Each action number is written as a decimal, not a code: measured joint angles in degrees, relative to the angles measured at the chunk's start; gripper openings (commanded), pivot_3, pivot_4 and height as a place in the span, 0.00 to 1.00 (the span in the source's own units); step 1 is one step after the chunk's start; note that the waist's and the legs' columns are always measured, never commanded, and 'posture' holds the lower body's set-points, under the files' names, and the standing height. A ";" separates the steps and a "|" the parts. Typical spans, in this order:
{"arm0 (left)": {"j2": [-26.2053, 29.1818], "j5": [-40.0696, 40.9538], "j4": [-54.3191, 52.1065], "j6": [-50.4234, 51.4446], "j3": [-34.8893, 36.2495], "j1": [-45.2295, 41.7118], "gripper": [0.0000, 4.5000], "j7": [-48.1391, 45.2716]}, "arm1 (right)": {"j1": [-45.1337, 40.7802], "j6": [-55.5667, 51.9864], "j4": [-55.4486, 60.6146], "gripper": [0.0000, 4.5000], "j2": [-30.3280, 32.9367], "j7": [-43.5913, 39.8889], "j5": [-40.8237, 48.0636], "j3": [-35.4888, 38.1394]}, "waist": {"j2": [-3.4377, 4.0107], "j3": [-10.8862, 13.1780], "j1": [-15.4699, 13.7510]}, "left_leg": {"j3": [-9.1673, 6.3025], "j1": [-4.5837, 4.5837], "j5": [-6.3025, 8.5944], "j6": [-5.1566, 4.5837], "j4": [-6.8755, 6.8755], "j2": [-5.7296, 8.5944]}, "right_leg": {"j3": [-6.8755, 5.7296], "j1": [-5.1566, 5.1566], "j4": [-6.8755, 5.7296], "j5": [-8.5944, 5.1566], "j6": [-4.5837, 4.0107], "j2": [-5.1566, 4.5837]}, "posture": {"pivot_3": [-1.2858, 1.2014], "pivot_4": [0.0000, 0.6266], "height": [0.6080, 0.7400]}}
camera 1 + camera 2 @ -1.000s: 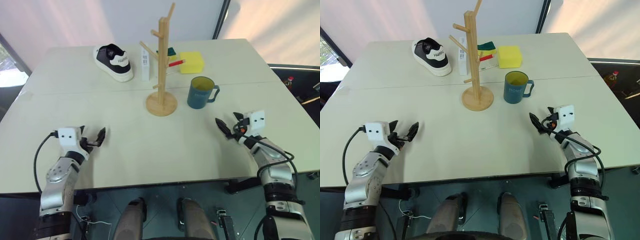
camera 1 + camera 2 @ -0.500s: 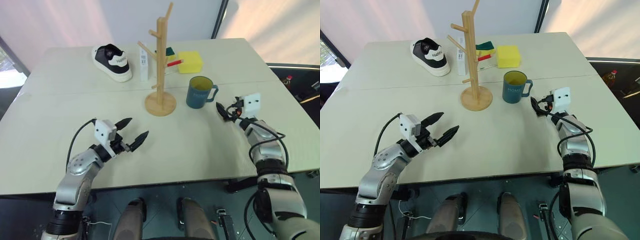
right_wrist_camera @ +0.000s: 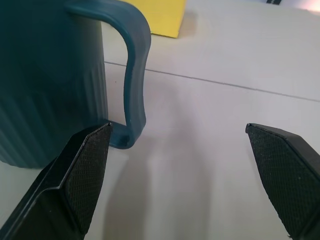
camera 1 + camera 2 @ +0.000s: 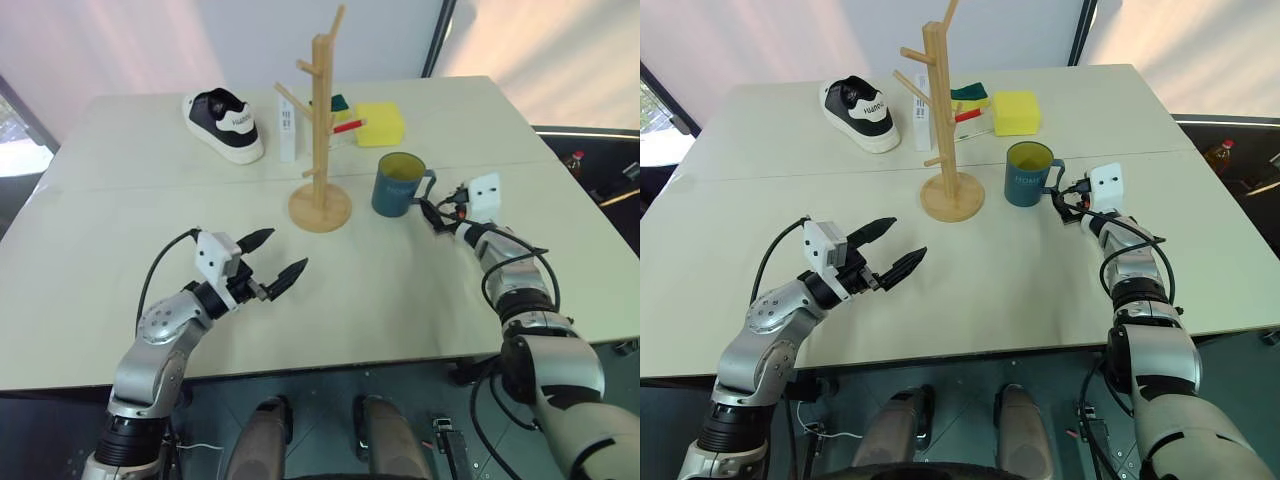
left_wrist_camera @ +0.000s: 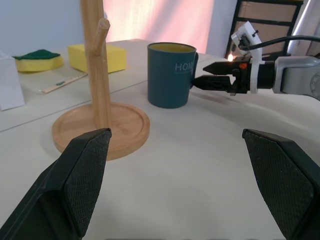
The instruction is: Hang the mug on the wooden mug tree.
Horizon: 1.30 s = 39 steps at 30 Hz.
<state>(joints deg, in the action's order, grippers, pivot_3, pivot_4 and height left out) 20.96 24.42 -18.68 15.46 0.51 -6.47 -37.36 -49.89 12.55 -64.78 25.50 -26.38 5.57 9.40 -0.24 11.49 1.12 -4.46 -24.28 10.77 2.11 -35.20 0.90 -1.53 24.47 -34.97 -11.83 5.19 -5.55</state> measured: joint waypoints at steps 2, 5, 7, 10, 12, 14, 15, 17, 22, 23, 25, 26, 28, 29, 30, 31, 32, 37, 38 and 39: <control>0.00 0.00 0.00 0.11 -0.24 -0.01 1.00 -0.02 | -1.10 0.32 -1.19 0.99 -0.41 -0.10 -0.24 -0.05 | 0.00 0.00 -0.01 | 0.00 0.01 0.00 0.00 0.00 0.00 | 0.00 0.00 -0.02 0.00 0.00 0.01 | 0.52 0.24 1.00; -0.01 0.00 0.00 0.20 -0.48 -0.11 1.00 -0.07 | -2.71 0.34 -2.96 0.94 -1.06 -0.37 -0.22 0.10 | 0.00 0.00 -0.02 | 0.00 0.02 0.00 0.00 0.01 0.00 | 0.00 0.00 -0.04 0.00 -0.01 0.01 | 0.52 0.24 1.00; 0.00 -0.01 0.00 0.21 -0.71 -0.14 1.00 -0.07 | -2.99 0.33 -3.59 0.78 -1.41 -0.49 -0.18 0.34 | 0.00 0.00 -0.03 | 0.00 0.02 0.00 0.00 0.00 0.00 | 0.01 0.00 -0.04 0.03 -0.05 0.01 | 0.52 0.24 1.00; -0.01 -0.02 0.01 0.21 -0.81 -0.22 1.00 -0.07 | -3.13 0.34 -4.52 0.45 -1.97 -1.11 -0.18 0.37 | 0.01 0.00 -0.03 | 0.00 0.02 0.00 0.00 0.00 0.00 | 0.01 0.00 -0.04 0.04 -0.06 0.01 | 0.52 0.24 1.00; 0.00 -0.02 0.01 0.20 -0.80 -0.36 1.00 -0.06 | -3.15 0.34 -4.67 0.21 -1.97 -1.61 -0.16 0.42 | 0.01 0.00 -0.03 | 0.00 0.02 0.00 0.00 0.00 0.00 | 0.01 0.00 -0.04 0.04 -0.06 0.01 | 0.52 0.24 1.00; 0.00 -0.03 0.01 0.19 -0.80 -0.38 1.00 -0.06 | -3.24 0.37 -4.67 0.01 -2.08 -2.49 0.16 0.62 | 0.01 0.00 -0.03 | 0.00 0.02 0.00 0.00 0.00 0.00 | 0.01 0.00 -0.05 0.04 -0.06 0.01 | 0.52 0.24 1.00; 0.04 -0.04 0.04 0.17 -0.77 -0.35 1.00 -0.05 | -3.25 0.51 -4.67 0.01 -2.12 -3.17 0.30 0.69 | 0.01 0.00 -0.03 | 0.00 0.02 0.00 0.00 0.00 0.00 | 0.01 0.00 -0.05 0.04 -0.06 0.01 | 0.52 0.24 1.00; 0.04 -0.06 0.08 0.09 -0.78 -0.39 1.00 -0.05 | -3.28 0.61 -4.69 0.01 -2.30 -3.88 0.44 1.13 | 0.01 0.00 -0.03 | 0.00 0.03 0.00 0.00 0.00 0.00 | 0.01 0.00 -0.05 0.04 -0.06 0.02 | 0.52 0.24 1.00; 0.05 -0.10 0.11 -0.02 -0.78 -0.40 1.00 0.01 | -3.15 1.33 -4.41 0.01 -2.48 -5.02 0.45 1.27 | 0.01 0.01 0.01 | 0.00 0.04 0.00 0.00 0.01 0.00 | 0.01 0.00 -0.06 0.04 -0.06 0.02 | 0.52 0.24 1.00; 0.05 -0.12 0.11 -0.06 -0.78 -0.39 1.00 0.05 | -2.70 1.97 -3.51 0.01 -2.47 -5.12 0.35 1.17 | 0.01 0.01 0.00 | 0.00 0.03 0.00 0.00 0.01 0.00 | 0.01 0.00 -0.07 0.04 -0.06 0.02 | 0.52 0.24 1.00; 0.07 -0.19 0.18 -0.22 -0.76 -0.40 1.00 0.20 | -0.74 3.71 0.10 0.01 -2.29 -5.66 -0.20 0.10 | 0.01 0.01 -0.02 | 0.00 0.04 0.00 0.00 0.01 0.00 | 0.01 0.00 -0.07 0.03 -0.04 0.02 | 0.52 0.24 1.00; 0.13 -0.25 0.29 -0.52 -0.68 -0.35 1.00 0.30 | 0.77 4.63 3.01 0.01 -2.16 -6.28 -0.48 -0.52 | 0.01 0.01 -0.03 | 0.00 0.03 0.00 0.00 0.02 0.00 | 0.01 0.00 -0.07 0.03 -0.04 0.02 | 0.52 0.24 1.00; 0.33 -0.40 0.64 -1.22 0.29 -0.13 1.00 0.52 | 4.89 5.72 11.46 0.01 -1.79 -8.09 -0.82 -2.10 | 0.01 0.01 -0.09 | -0.01 0.03 0.00 0.00 0.03 0.00 | 0.02 0.00 -0.08 0.02 -0.02 0.02 | 0.52 0.24 1.00; 0.58 -0.55 0.91 -1.35 0.89 -0.09 1.00 0.73 | 6.44 5.73 15.07 0.01 -1.65 -8.99 -0.83 -2.63 | 0.02 0.01 -0.12 | -0.02 0.04 0.00 0.00 0.03 0.00 | 0.01 0.00 -0.08 0.01 -0.01 0.02 | 0.52 0.24 1.00; 0.98 -0.71 1.46 -1.81 1.26 -0.18 1.00 0.80 | 8.77 5.32 20.58 0.01 -0.96 -10.14 -0.79 -3.40 | 0.03 0.02 -0.16 | -0.02 0.04 0.00 0.00 0.03 0.00 | 0.01 0.00 -0.11 -0.01 0.02 0.02 | 0.52 0.24 1.00; 1.35 -0.80 2.20 -2.49 1.80 -0.16 1.00 0.78 | 11.31 4.87 26.68 0.01 0.35 -11.77 -0.78 -4.38 | 0.04 0.02 -0.21 | -0.02 0.04 0.00 0.00 0.03 0.00 | 0.01 0.00 -0.11 -0.02 0.05 0.02 | 0.52 0.24 1.00; 1.67 -0.90 2.90 -2.88 2.63 -0.05 1.00 0.74 | 12.90 4.58 31.15 0.01 1.44 -13.29 -0.81 -5.18 | 0.04 0.02 -0.27 | -0.02 0.04 0.00 0.00 0.02 0.00 | 0.01 0.01 -0.11 -0.05 0.08 0.02 | 0.52 0.24 1.00; 2.91 -0.73 5.36 -4.68 5.23 -1.48 1.00 -0.15 | 16.07 1.72 50.01 0.01 6.22 -18.95 -0.25 -8.31 | 0.03 0.02 -0.14 | -0.02 0.09 0.01 0.01 -0.03 -0.02 | 0.01 0.00 -0.11 -0.06 0.10 0.01 | 0.52 0.24 1.00; 2.95 -0.45 5.48 -4.98 5.33 -2.08 1.00 -0.68 | 15.39 0.84 51.64 0.01 6.50 -19.29 -0.27 -8.96 | 0.03 0.02 -0.17 | -0.01 0.10 0.01 0.02 -0.05 -0.03 | 0.01 -0.02 -0.12 -0.05 0.07 0.01 | 0.52 0.24 1.00; 3.16 -0.16 5.57 -5.19 5.37 -2.67 1.00 -1.27 | 14.39 0.16 52.19 0.01 6.74 -19.51 -0.42 -9.47 | 0.03 0.02 -0.22 | -0.01 0.10 0.01 0.02 -0.05 -0.03 | 0.01 -0.02 -0.11 -0.04 0.05 0.01 | 0.52 0.24 1.00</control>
<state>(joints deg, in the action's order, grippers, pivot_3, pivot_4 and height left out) 24.12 24.26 -13.11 10.27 5.88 -9.14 -38.63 -35.50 12.71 -12.59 32.24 -45.89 5.15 -0.07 -0.21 11.51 0.90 -4.47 -24.18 10.78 2.13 -35.26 0.87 -1.52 24.45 -35.08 -11.86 5.25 -5.54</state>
